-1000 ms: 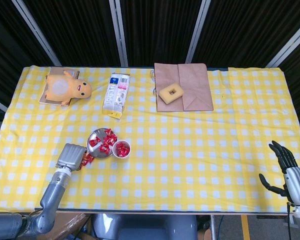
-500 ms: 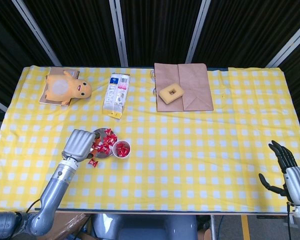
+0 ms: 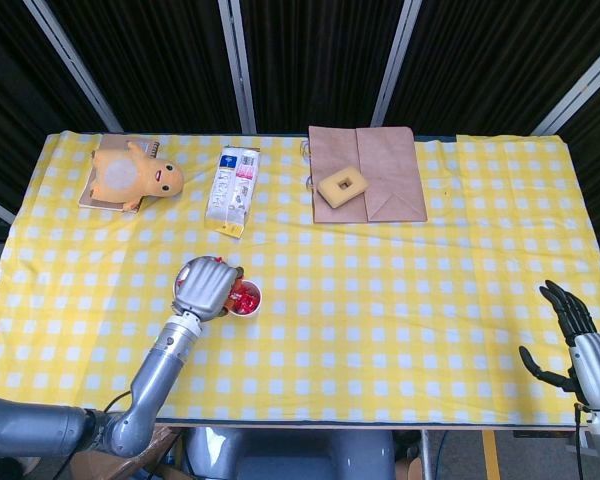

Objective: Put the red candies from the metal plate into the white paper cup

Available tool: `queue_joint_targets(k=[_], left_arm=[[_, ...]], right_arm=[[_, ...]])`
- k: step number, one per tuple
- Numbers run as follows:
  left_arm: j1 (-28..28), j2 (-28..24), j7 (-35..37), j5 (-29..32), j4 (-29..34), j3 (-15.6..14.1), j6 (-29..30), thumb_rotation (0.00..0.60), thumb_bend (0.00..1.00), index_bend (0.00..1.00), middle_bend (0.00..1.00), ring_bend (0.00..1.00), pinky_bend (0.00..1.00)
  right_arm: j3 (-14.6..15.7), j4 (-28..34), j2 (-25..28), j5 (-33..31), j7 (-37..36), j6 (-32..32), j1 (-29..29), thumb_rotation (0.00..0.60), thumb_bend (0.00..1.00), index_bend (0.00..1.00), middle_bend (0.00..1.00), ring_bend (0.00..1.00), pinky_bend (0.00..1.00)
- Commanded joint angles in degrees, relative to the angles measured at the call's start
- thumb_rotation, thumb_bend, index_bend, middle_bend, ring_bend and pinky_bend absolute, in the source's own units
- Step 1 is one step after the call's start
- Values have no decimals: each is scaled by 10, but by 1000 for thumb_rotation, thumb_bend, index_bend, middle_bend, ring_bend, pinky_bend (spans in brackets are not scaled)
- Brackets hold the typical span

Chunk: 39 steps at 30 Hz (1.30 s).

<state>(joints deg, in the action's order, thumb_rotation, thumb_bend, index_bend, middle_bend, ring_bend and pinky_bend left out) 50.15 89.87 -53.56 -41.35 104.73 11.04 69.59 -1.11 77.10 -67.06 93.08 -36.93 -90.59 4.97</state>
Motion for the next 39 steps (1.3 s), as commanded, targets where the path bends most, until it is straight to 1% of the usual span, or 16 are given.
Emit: queue_joint_targets(k=[1, 6, 13, 17, 19, 23, 25, 30, 33, 39], left_arm=[[14, 16, -12, 18, -8, 6, 1, 600, 356, 506, 1000, 1000, 989], [22, 16, -28, 35, -3, 2, 6, 600, 313, 470, 1000, 1000, 989], [19, -1, -24, 42, 9, -3, 17, 600, 296, 431, 1000, 1000, 989], [9, -20, -5, 31, 23, -6, 24, 600, 294, 419, 1000, 1000, 989], [2, -32, 7, 18, 31, -11, 28, 600, 273, 413, 1000, 1000, 989], [-19, -70, 32, -23, 57, -35, 27, 600, 222, 404, 1000, 1000, 989], [-31, -92, 44, -50, 69, -55, 26, 600, 199, 387, 1000, 1000, 989], [-65, -132, 68, -111, 76, -109, 25, 600, 196, 363, 1000, 1000, 989], [-82, -142, 79, -118, 63, -136, 16, 600, 195, 364, 1000, 1000, 989], [-96, -136, 79, -139, 26, -165, -3, 600, 196, 397, 1000, 1000, 989]], right_arm=[[0, 0, 0, 0, 0, -1, 0, 600, 424, 0, 0, 0, 0], [0, 2, 1, 1, -1, -3, -1, 600, 424, 0, 0, 0, 0], [1, 1, 0, 2, 0, -2, -1, 600, 424, 0, 0, 0, 0], [1, 1, -1, 1, 2, -2, -1, 600, 424, 0, 0, 0, 0], [0, 1, -1, 1, 3, -2, -1, 600, 424, 0, 0, 0, 0], [0, 0, -1, 0, 3, -1, -1, 600, 423, 0, 0, 0, 0], [0, -1, -2, 0, 3, -1, 0, 600, 423, 0, 0, 0, 0], [1, -1, -2, 2, 6, -1, 0, 600, 424, 0, 0, 0, 0], [2, 0, -3, 3, 9, 0, 0, 600, 423, 0, 0, 0, 0], [2, 1, -3, 2, 13, 0, 0, 600, 424, 0, 0, 0, 0]])
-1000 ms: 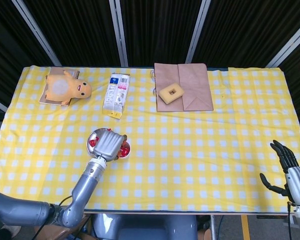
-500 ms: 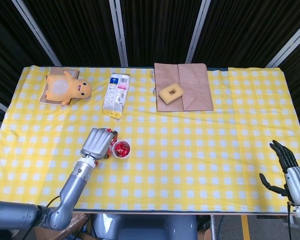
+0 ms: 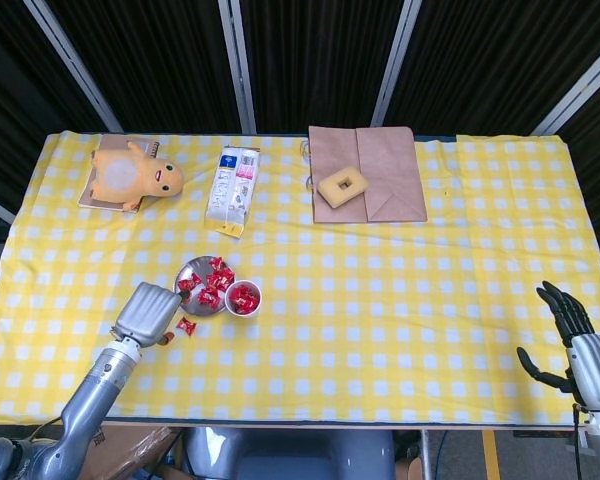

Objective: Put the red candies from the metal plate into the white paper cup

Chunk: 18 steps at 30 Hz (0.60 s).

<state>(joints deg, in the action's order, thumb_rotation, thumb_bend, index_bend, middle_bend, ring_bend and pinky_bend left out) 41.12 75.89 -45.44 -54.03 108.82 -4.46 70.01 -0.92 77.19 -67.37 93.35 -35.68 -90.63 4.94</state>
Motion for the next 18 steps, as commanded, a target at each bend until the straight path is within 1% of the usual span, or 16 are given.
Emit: queue_joint_targets(k=[1, 3, 6, 12, 18], left_arm=[[-8, 7, -3, -16, -24, -14, -9, 600, 196, 398, 1000, 1000, 989], [-11, 14, -8, -16, -39, -19, -15, 600, 196, 401, 1000, 1000, 989], [-15, 24, -6, -11, -55, -18, -20, 600, 196, 407, 1000, 1000, 989], [-18, 47, -4, -2, -86, -11, -34, 600, 200, 435, 1000, 1000, 989], [-21, 74, -1, -1, -113, 0, -42, 600, 242, 440, 1000, 1000, 989]], right_arm=[[0, 0, 0, 0, 1, 1, 0, 600, 424, 0, 0, 0, 0], [0, 0, 0, -1, 1, 1, 0, 600, 424, 0, 0, 0, 0], [-1, 0, 0, -2, 0, 1, 0, 600, 424, 0, 0, 0, 0], [-1, -1, 0, -1, -2, 1, 1, 600, 424, 0, 0, 0, 0], [0, -2, 0, -1, -2, 1, 1, 600, 423, 0, 0, 0, 0]])
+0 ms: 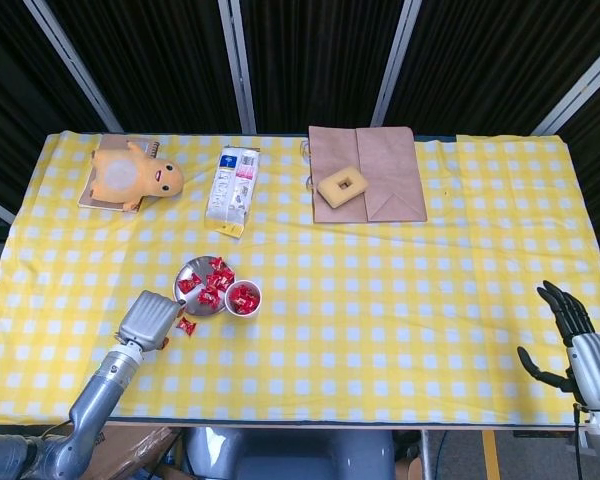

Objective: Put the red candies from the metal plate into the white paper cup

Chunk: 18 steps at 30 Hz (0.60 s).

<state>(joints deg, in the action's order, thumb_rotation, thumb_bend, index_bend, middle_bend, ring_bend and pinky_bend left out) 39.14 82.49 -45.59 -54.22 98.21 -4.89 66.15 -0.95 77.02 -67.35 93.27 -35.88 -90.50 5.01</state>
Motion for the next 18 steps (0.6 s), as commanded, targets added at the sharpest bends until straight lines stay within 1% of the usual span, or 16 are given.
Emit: queue_joint_targets(k=[1, 7, 18], left_arm=[[-2, 13, 0, 2, -10, 6, -4, 600, 245, 439, 1000, 1000, 989], [-4, 23, 0, 1, -16, 12, -8, 600, 257, 429, 1000, 1000, 989], [-6, 30, -11, 9, -14, 14, -20, 600, 268, 428, 1000, 1000, 989]], right_arm=[[0, 0, 0, 0, 1, -1, 0, 600, 424, 0, 0, 0, 0], [0, 0, 0, -1, -1, 0, 0, 600, 424, 0, 0, 0, 0], [0, 0, 0, 0, -1, 0, 0, 600, 424, 0, 0, 0, 0]])
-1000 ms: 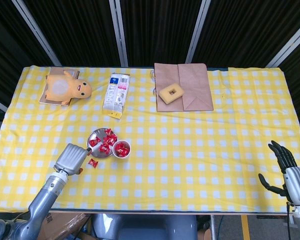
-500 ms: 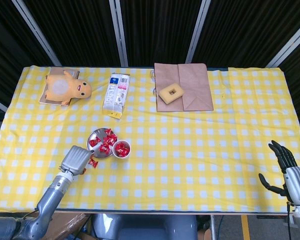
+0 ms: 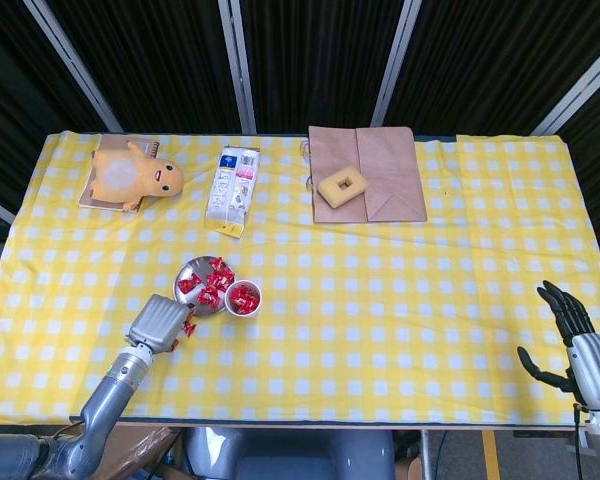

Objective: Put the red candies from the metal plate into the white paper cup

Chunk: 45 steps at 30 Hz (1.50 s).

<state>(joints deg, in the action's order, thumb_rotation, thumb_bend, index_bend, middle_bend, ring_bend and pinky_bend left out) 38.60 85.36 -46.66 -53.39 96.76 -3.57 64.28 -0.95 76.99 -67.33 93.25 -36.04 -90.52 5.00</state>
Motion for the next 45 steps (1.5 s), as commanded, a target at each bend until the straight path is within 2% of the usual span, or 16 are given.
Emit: queue_joint_targets(k=[1, 12, 19, 24, 27, 28, 30, 37, 45], left_arm=[[-1, 2, -1, 2, 0, 1, -2, 600, 276, 434, 1000, 1000, 989], [-5, 6, -1, -7, -1, 2, -1, 600, 353, 573, 1000, 1000, 990], [-9, -4, 7, -20, 14, 6, 5, 600, 364, 585, 1000, 1000, 991], [-7, -26, 27, -49, 58, 32, 26, 600, 364, 576, 1000, 1000, 991], [2, -40, 36, -60, 91, 62, 39, 600, 363, 553, 1000, 1000, 991], [12, -40, 35, -64, 103, 87, 46, 600, 362, 548, 1000, 1000, 991], [23, -35, 23, -48, 108, 104, 45, 600, 361, 543, 1000, 1000, 991], [64, 24, -22, 2, 77, 143, 46, 600, 359, 534, 1000, 1000, 991], [97, 64, -56, 49, 42, 156, 39, 600, 358, 522, 1000, 1000, 991]], right_arm=[[0, 0, 0, 0, 0, 0, 0, 600, 424, 0, 0, 0, 0], [0, 0, 0, 0, 1, -2, -1, 600, 424, 0, 0, 0, 0], [0, 0, 0, 1, 1, -3, -2, 600, 424, 0, 0, 0, 0], [0, 0, 0, 1, 1, -2, -1, 600, 424, 0, 0, 0, 0], [1, -1, -1, 2, 1, -1, 0, 600, 424, 0, 0, 0, 0], [0, 0, -1, 1, 1, -1, 0, 600, 424, 0, 0, 0, 0], [0, 0, -1, 1, 1, -1, 0, 600, 424, 0, 0, 0, 0], [0, 1, 1, 0, -3, -1, 0, 600, 424, 0, 0, 0, 0], [-1, 0, 2, -1, -10, 0, 1, 600, 424, 0, 0, 0, 0]])
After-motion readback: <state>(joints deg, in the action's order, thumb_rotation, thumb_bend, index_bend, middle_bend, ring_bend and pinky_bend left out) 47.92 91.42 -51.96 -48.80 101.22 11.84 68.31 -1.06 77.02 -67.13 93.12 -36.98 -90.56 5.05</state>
